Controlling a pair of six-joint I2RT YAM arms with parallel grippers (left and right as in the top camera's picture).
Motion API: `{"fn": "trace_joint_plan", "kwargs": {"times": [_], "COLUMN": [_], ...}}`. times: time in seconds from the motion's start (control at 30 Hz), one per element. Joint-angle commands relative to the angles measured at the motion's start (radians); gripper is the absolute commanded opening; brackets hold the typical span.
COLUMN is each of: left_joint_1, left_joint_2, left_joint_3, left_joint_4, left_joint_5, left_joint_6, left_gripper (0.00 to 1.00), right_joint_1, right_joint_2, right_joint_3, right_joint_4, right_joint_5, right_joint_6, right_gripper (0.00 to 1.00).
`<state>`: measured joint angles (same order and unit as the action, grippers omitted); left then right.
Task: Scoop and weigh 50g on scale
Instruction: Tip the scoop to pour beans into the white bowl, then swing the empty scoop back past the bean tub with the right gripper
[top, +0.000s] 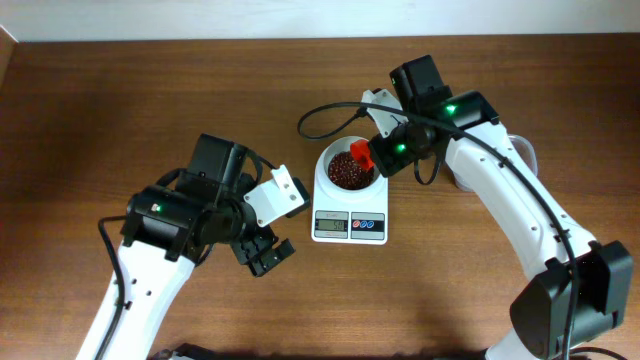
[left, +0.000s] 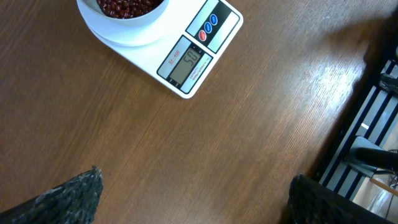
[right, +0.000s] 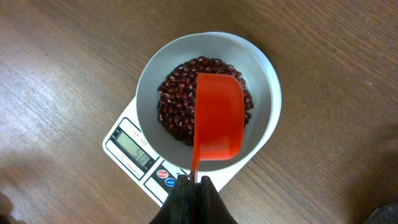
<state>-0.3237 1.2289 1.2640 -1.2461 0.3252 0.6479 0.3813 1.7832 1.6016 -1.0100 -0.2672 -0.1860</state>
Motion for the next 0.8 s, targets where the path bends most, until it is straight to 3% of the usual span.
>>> {"fn": "trace_joint_plan", "kwargs": {"times": [0.0, 0.17, 0.43, 0.77], "left_joint_1": [0.006, 0.006, 0.006, 0.006], "left_joint_2": [0.002, 0.002, 0.002, 0.002], "left_joint_3": [-0.005, -0.005, -0.005, -0.005], "left_joint_4": [-0.002, -0.002, -0.002, -0.002], "left_joint_5": [0.0, 0.0, 0.0, 0.0], "left_joint_6": [0.016, 0.016, 0.016, 0.016], "left_gripper": [0.99, 0.99, 0.99, 0.99], "right_joint_1": [0.003, -0.031, -0.184, -0.471], "right_joint_2": [-0.004, -0.004, -0.004, -0.004], "right_joint_3": [0.016, 0.016, 0.016, 0.016], "right_joint_4": [0.003, 0.002, -0.002, -0.117], "right_joint_5": [-0.038, -0.118, -0.407, -0.414], "right_joint_6": [0.001, 0.011, 0.011, -0.028], "right_gripper": [0.04, 0.04, 0.04, 0.04]}}
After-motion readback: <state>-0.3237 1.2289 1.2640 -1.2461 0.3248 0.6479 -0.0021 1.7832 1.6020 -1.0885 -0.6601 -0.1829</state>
